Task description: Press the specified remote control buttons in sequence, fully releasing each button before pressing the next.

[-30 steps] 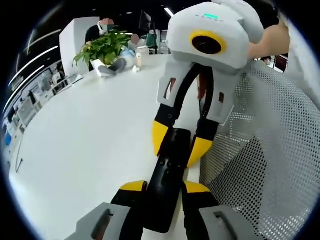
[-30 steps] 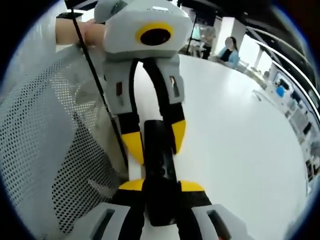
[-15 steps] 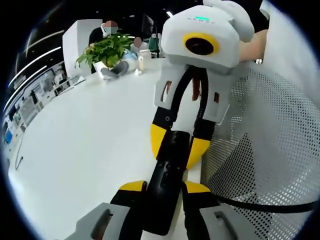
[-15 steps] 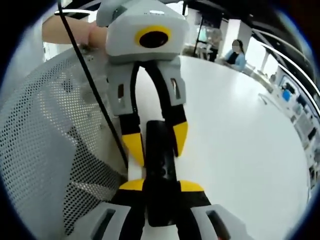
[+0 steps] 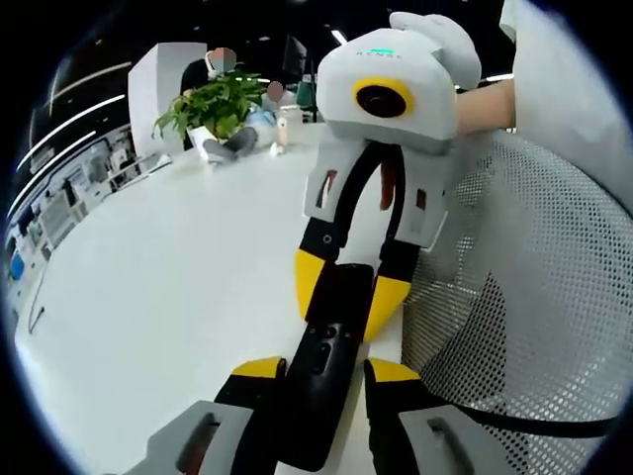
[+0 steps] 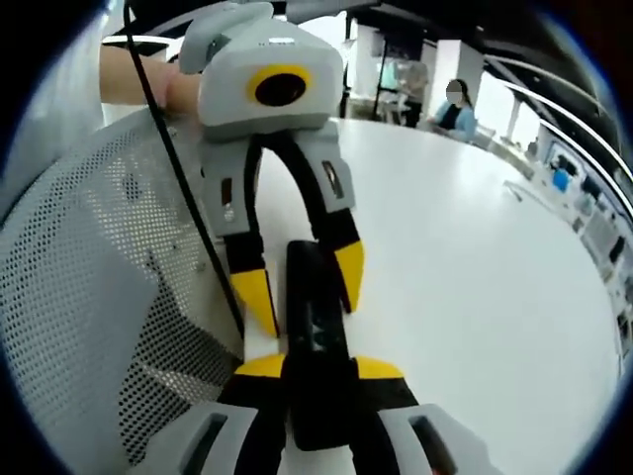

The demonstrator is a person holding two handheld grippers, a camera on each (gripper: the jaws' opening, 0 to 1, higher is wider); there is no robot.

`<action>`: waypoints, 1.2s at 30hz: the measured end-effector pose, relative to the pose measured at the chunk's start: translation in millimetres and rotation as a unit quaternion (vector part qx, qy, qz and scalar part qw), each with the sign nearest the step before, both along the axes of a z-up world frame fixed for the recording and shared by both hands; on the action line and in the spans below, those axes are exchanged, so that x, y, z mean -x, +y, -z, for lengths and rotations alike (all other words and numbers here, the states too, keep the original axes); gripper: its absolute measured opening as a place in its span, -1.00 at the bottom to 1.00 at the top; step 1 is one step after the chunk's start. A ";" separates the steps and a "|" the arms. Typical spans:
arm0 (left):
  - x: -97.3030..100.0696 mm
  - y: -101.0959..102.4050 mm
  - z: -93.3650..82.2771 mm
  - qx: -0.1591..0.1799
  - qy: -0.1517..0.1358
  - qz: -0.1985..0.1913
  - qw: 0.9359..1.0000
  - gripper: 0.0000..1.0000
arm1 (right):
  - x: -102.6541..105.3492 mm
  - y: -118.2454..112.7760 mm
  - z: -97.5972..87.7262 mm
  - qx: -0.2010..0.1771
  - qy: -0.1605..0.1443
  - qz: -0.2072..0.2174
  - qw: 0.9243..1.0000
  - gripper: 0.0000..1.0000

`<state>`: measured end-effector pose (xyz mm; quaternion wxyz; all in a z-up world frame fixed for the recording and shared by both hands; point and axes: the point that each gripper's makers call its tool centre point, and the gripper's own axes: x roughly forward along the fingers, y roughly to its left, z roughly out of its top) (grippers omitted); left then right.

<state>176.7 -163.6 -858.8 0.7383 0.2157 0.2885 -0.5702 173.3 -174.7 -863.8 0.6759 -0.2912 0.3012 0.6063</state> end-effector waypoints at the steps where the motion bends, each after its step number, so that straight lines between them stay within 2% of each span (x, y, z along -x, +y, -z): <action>1: -0.1 0.0 0.0 -0.001 0.001 0.000 1.000 -0.37 | -0.1 0.2 -0.2 0.000 0.000 0.001 1.000 -0.59; 15: -1.0 0.0 -0.9 -0.009 0.015 -0.011 1.000 -0.19 | -2.4 0.6 -0.8 -0.013 0.005 0.017 1.000 -0.58; 23: -7.6 0.6 -5.6 0.013 0.026 -0.033 0.999 -0.01 | -2.9 0.5 -0.5 -0.014 0.004 0.017 1.000 -0.58; 36: -17.1 4.2 -19.3 0.027 0.016 -0.067 0.997 0.12 | -3.1 0.3 -0.4 -0.014 0.003 0.014 1.000 -0.59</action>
